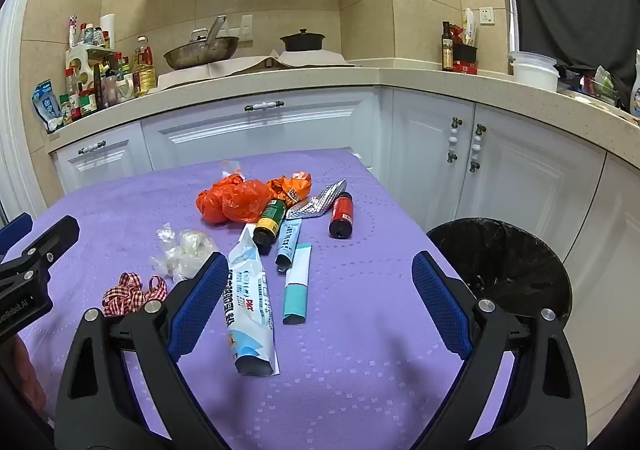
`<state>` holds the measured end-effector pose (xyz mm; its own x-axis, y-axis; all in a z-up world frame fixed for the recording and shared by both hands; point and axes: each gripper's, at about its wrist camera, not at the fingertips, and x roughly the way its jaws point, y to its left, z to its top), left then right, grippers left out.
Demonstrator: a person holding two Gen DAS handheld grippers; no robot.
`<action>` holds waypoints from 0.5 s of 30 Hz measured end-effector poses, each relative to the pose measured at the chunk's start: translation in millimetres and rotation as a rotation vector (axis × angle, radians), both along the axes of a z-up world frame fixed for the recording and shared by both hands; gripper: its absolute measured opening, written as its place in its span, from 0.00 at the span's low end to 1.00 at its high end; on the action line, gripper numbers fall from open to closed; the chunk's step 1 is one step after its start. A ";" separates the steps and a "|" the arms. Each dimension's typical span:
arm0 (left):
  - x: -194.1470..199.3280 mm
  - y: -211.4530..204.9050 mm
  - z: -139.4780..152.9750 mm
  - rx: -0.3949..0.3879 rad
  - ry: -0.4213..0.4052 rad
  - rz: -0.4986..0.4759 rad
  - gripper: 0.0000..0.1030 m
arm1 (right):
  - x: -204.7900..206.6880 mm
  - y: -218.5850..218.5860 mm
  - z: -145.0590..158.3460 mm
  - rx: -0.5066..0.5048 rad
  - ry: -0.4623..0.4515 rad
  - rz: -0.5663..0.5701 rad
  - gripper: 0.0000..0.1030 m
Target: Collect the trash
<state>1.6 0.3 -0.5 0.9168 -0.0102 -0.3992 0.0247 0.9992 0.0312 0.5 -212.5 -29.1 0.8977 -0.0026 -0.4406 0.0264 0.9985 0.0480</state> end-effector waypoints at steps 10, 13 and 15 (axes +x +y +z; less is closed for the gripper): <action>-12.6 20.4 6.5 -0.029 -0.009 -0.004 0.94 | 0.2 1.3 -0.5 -0.001 0.003 0.000 0.88; 3.1 4.7 -3.9 -0.008 0.010 0.013 0.94 | 0.1 1.4 -0.5 -0.001 0.002 0.000 0.88; 3.7 4.8 -5.5 -0.007 0.011 0.013 0.94 | 0.1 1.5 -0.6 -0.001 0.003 0.001 0.88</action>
